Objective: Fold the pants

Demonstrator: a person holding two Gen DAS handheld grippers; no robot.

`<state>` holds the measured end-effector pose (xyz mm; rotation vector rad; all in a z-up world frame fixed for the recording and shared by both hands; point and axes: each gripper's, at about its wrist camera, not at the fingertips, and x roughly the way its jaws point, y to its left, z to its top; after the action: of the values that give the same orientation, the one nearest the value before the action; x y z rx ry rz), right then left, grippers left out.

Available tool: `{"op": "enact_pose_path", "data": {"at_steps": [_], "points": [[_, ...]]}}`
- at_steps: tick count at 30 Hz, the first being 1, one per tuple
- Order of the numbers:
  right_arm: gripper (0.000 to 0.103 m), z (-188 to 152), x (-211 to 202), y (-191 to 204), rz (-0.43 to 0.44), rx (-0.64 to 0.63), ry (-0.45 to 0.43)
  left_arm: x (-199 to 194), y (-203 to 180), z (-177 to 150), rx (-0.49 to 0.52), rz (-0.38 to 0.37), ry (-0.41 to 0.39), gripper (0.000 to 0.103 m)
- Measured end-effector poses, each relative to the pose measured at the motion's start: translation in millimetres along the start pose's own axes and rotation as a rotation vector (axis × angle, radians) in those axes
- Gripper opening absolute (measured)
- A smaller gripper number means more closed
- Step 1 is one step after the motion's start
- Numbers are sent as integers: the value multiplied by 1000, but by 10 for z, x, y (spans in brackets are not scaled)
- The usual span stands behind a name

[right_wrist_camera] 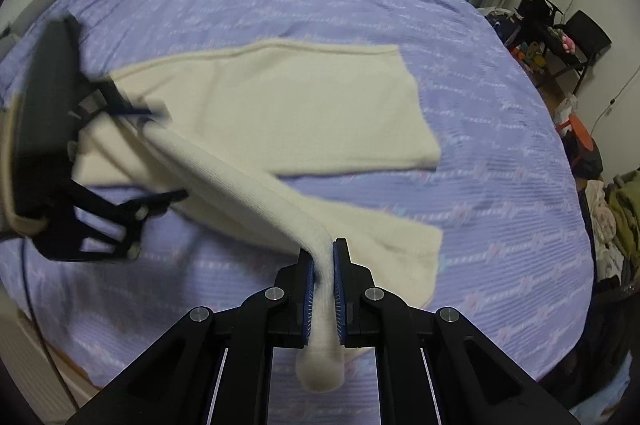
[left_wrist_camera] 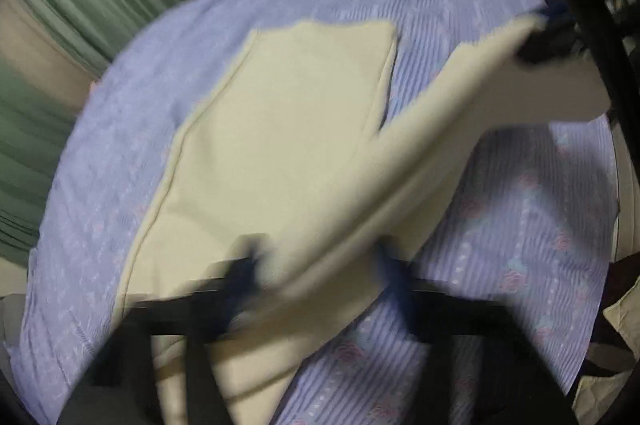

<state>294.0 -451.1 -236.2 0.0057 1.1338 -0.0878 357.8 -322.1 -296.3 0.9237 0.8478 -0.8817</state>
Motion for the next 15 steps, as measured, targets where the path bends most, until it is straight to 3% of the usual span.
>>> {"op": "enact_pose_path", "data": {"at_steps": [2,5,10,14,15], "points": [[9,132,-52,-89,15,20,-12,-61,238,117,-101,-47,-6,15],[9,384,-171,-183,20,30,-73,-259,561,358,-204,-50,-63,14],[9,1061,-244,-469,41,32,-151,-314,1099,846,-238,23,-127,14],[9,1716,105,-664,86,-9,-116,82,1563,1049,-283,-1,-74,14],[9,1912,331,-719,104,-21,-68,238,1646,1069,-299,-19,-41,14]]}}
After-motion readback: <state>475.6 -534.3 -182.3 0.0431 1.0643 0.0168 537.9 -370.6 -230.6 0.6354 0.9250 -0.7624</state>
